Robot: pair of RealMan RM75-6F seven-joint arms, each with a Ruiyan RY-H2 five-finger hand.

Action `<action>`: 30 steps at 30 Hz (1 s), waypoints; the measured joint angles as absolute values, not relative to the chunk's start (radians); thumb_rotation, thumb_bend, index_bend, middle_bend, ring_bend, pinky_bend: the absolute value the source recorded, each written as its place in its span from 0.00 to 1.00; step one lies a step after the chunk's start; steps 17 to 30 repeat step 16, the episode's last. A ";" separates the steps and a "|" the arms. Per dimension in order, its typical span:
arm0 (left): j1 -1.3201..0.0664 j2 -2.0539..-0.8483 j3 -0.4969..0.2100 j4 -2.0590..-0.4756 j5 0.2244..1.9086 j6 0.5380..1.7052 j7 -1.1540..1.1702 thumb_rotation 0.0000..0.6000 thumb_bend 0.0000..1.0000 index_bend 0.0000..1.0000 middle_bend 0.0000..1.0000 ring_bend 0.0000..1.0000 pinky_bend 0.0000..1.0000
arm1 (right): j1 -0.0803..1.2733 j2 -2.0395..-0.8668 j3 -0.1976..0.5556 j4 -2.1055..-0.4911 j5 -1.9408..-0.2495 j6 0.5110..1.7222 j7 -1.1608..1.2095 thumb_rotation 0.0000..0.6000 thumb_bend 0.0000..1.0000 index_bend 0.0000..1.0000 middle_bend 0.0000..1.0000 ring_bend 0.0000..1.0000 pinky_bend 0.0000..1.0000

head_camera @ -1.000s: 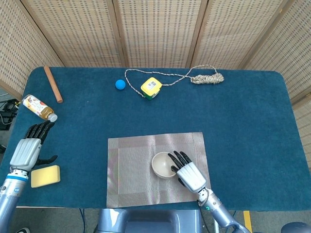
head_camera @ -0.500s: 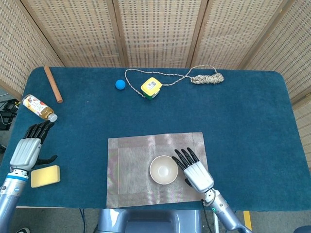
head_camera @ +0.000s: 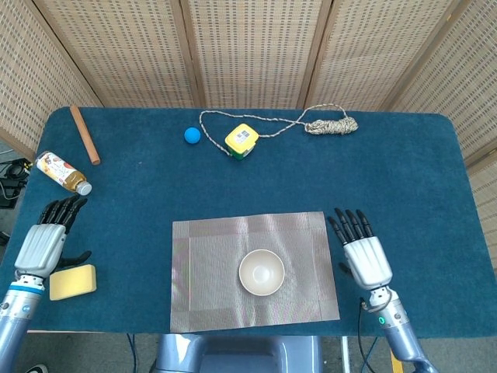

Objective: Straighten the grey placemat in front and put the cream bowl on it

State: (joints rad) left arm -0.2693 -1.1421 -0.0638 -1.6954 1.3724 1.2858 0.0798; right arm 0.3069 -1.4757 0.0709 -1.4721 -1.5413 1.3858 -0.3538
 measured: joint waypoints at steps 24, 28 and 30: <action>-0.204 -1.153 -0.030 -1.647 1.401 1.369 0.095 1.00 0.19 0.00 0.00 0.00 0.00 | 0.200 -1.361 0.112 -1.283 -1.398 1.408 -0.028 1.00 0.21 0.04 0.00 0.00 0.00; -0.204 -1.153 -0.030 -1.647 1.401 1.369 0.095 1.00 0.19 0.00 0.00 0.00 0.00 | 0.200 -1.361 0.112 -1.283 -1.398 1.408 -0.028 1.00 0.21 0.04 0.00 0.00 0.00; -0.204 -1.153 -0.030 -1.647 1.401 1.369 0.095 1.00 0.19 0.00 0.00 0.00 0.00 | 0.200 -1.361 0.112 -1.283 -1.398 1.408 -0.028 1.00 0.21 0.04 0.00 0.00 0.00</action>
